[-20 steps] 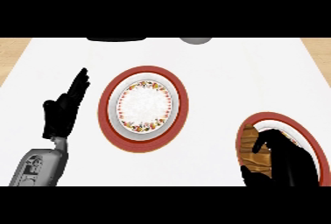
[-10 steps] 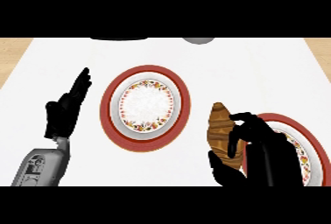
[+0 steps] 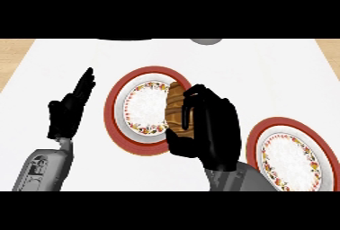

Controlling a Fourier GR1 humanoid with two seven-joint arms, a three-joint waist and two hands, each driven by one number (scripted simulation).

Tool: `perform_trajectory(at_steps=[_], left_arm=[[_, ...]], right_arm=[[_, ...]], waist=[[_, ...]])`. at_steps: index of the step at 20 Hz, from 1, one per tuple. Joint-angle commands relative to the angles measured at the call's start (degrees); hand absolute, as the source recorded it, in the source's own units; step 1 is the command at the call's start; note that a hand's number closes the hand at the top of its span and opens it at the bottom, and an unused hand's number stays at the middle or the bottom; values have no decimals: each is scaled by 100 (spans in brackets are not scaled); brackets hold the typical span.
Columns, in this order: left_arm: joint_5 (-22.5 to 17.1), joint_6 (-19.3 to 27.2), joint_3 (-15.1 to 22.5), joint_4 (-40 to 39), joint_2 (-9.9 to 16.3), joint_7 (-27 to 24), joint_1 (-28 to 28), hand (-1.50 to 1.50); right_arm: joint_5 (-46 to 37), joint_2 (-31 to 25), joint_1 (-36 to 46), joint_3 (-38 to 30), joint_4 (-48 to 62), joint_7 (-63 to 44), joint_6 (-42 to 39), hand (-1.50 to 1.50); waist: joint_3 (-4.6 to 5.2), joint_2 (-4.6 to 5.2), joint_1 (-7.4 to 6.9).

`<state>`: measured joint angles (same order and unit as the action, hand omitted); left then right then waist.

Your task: Pick the croissant from the plate and place it in the plate

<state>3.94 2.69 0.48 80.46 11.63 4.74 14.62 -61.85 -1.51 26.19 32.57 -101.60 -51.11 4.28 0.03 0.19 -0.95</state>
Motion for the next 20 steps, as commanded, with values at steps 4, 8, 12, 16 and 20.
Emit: perform_trajectory(at_steps=[4,8,12,16,20], left_arm=[[-44,-188,-139,-64,163,198,437,0],[110,-10,81,99,-122,-91,-71,0],[217,44,101,-56,-153,85,284,0],[97,-138,161,-167,-220,156,468,0],[155,-139,156,-108,-180,86,468,0]], right_arm=[[1049,148,1677,55,2405,-39,1252,150],[1089,150,2384,629,3270,-720,1051,150],[1653,150,2469,815,4651,-165,1704,150],[2763,151,2537,904,5025,-247,2304,-150],[3458,151,2641,1127,5432,93,2929,-150]], waist=[[-1,28,-102],[3,4,-172],[-1,44,-180],[-4,106,-390],[-5,109,-451]])
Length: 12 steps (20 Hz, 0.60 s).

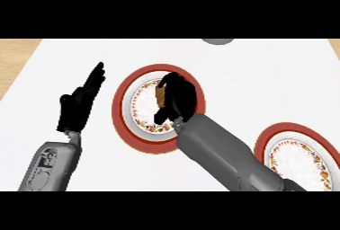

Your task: Pick the croissant from the plate and place it in the plate

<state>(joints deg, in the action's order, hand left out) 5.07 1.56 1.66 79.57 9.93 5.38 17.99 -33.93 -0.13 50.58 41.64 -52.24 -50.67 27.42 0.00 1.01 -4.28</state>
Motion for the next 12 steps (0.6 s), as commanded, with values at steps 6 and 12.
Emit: perform_trajectory(at_steps=[6,12], left_arm=[[-26,-74,-108,-120,60,-144,11,0],[-154,-94,-359,-290,159,-159,21,0]], right_arm=[[1420,12,98,98,328,1143,1554,-150],[1672,12,15,-450,-121,1527,2771,-150]], waist=[[-5,-6,19],[-2,-64,274]])
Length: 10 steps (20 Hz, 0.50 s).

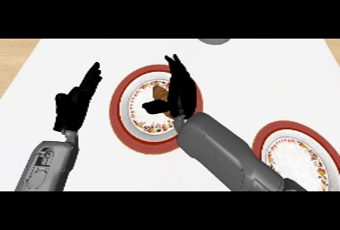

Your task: Pick the croissant from the plate and place it in the plate

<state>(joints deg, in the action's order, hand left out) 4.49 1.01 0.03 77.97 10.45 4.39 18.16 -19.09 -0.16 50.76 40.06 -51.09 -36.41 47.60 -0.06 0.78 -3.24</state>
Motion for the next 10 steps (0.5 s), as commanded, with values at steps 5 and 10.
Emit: perform_trajectory(at_steps=[5,10], left_arm=[[-21,78,-147,-69,-10,-41,-245,0],[204,322,-23,382,-98,162,-429,0]], right_arm=[[0,-66,-904,-610,-667,537,1306,-150],[-330,-724,-1935,-589,-2381,46,1108,-150]], waist=[[5,-87,370],[9,-133,460]])
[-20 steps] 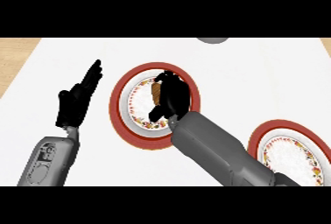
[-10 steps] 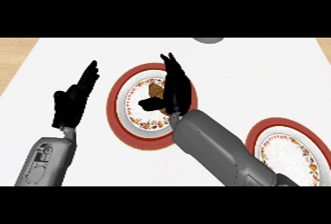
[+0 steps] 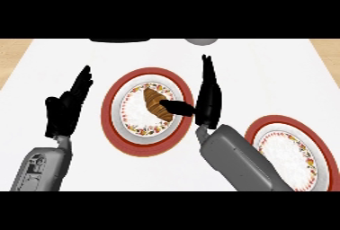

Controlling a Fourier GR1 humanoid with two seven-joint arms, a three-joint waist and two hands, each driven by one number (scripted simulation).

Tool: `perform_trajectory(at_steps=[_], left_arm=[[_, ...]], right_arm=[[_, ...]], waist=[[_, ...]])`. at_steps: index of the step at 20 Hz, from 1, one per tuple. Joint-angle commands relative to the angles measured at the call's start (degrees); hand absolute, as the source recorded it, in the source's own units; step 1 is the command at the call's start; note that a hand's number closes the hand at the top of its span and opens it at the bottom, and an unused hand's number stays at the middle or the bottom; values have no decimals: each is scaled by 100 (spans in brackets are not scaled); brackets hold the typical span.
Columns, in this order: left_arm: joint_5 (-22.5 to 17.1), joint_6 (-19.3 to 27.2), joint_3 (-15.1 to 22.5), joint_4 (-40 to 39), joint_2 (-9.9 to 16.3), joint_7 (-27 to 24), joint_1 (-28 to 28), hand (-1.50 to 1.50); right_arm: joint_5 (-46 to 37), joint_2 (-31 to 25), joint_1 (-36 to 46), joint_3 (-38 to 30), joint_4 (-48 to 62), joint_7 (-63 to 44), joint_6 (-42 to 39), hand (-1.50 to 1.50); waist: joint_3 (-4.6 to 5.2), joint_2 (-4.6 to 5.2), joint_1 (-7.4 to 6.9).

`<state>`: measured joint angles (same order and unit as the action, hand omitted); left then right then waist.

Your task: Pick the croissant from the plate and place it in the plate

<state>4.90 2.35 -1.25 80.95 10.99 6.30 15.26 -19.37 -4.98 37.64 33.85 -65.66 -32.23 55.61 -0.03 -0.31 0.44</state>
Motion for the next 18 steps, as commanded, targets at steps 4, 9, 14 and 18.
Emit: perform_trajectory(at_steps=[4,9,14,18], left_arm=[[55,37,-11,56,-64,39,-98,0],[110,-41,124,649,-75,-33,-731,0],[95,-192,-95,42,-8,26,-30,0],[206,-73,-192,-7,-49,-27,8,0]], right_arm=[[-115,-1002,-1715,-65,-2357,-85,-181,-150],[714,-1824,-2649,-617,-2947,775,-813,-150],[1318,-1538,-3167,-1268,-2635,2030,-1226,-150],[1202,-1615,-3613,-1633,-3134,2050,-1585,-150]], waist=[[4,-5,53],[0,9,-25],[-1,33,-29],[2,27,-17]])
